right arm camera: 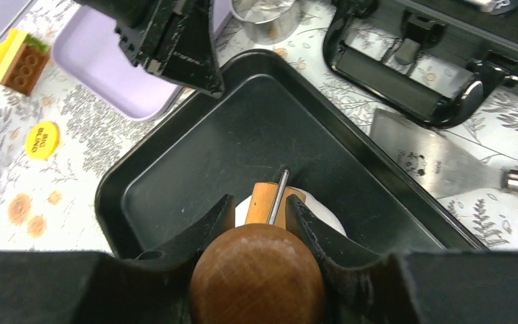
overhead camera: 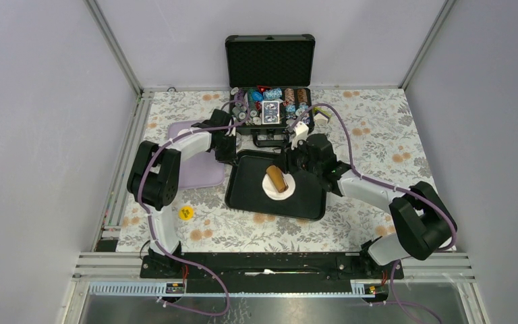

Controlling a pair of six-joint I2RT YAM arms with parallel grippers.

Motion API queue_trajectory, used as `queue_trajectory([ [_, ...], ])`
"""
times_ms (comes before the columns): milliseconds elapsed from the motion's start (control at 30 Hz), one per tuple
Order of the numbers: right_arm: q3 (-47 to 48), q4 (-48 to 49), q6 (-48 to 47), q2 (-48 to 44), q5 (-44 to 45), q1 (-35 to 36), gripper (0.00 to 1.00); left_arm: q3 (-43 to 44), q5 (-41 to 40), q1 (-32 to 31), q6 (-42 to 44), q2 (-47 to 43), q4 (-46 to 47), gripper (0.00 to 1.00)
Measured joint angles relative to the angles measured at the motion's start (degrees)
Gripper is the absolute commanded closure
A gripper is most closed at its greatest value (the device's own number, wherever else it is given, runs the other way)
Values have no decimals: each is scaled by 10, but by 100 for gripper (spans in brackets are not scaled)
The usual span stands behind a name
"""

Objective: Roll out the dumpling wrappers from the dough

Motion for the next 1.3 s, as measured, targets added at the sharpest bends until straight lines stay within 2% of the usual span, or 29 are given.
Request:
queue_trajectory([
  [300, -24, 69, -8, 17, 58, 4, 100, -13, -24, -3, -37, -9, 11, 100],
  [467, -24, 85, -29, 28, 78, 29, 100, -17, -31, -3, -45, -12, 15, 100],
  [1300, 5, 69, -57, 63, 70, 87, 100, -27, -34, -4, -47, -19, 27, 100],
])
